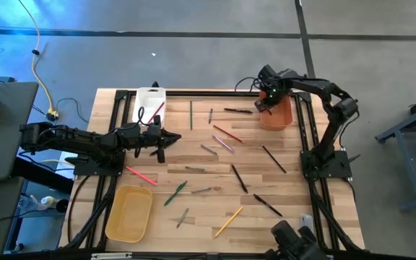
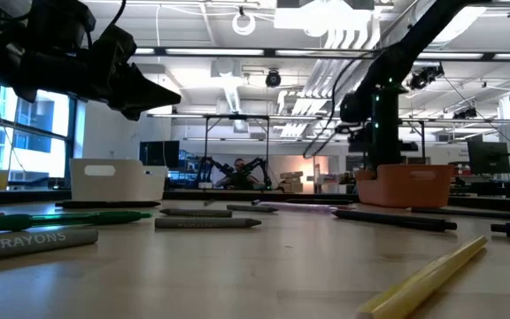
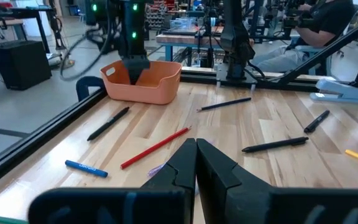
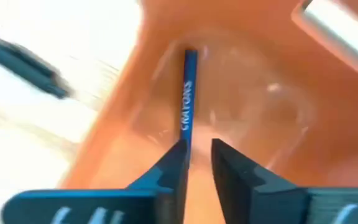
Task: Sort crayons/erasers/pens/pencils in bins
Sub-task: Put the top middle black pen into the yellow bin
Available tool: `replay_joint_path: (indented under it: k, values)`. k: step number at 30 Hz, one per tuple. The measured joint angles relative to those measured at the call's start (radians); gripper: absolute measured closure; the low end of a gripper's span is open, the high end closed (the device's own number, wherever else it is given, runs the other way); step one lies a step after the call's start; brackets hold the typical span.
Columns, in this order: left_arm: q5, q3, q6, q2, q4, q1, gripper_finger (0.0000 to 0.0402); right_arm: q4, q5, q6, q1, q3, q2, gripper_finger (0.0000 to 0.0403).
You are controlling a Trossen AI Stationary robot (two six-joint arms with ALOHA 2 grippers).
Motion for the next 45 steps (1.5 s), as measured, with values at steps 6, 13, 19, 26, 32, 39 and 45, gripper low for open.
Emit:
replay_joint_path:
  k: [6, 13, 19, 26, 32, 39, 45]
  values:
    - [0.0, 0.0, 0.0, 0.0, -0.001, 0.0, 0.0401, 0.013, -0.064, -0.024, 0.001, 0.0, -0.122, 0.0394]
    - [0.0, 0.0, 0.012, 0.0, -0.003, 0.0, 0.0401, -0.072, -0.103, -0.052, -0.007, -0.001, -0.134, 0.0365]
    - [0.0, 0.0, 0.0, 0.0, -0.003, 0.0, 0.0401, -0.082, -0.119, -0.153, 0.014, -0.001, -0.132, 0.0379]
    - [0.0, 0.0, -0.001, 0.0, -0.005, 0.0, 0.0401, -0.085, -0.115, -0.198, 0.039, -0.002, -0.174, 0.04]
    - [0.0, 0.0, -0.002, 0.0, -0.008, 0.0, 0.0401, 0.095, -0.114, -0.198, 0.102, -0.002, -0.258, 0.0402]
    - [0.0, 0.0, -0.001, 0.0, -0.011, 0.0, 0.0401, 0.289, -0.124, -0.206, 0.214, -0.002, -0.293, 0.0403]
    - [-0.001, 0.0, -0.001, 0.0, -0.024, 0.0, 0.0401, 0.417, -0.12, -0.223, 0.287, -0.002, -0.293, 0.0403]
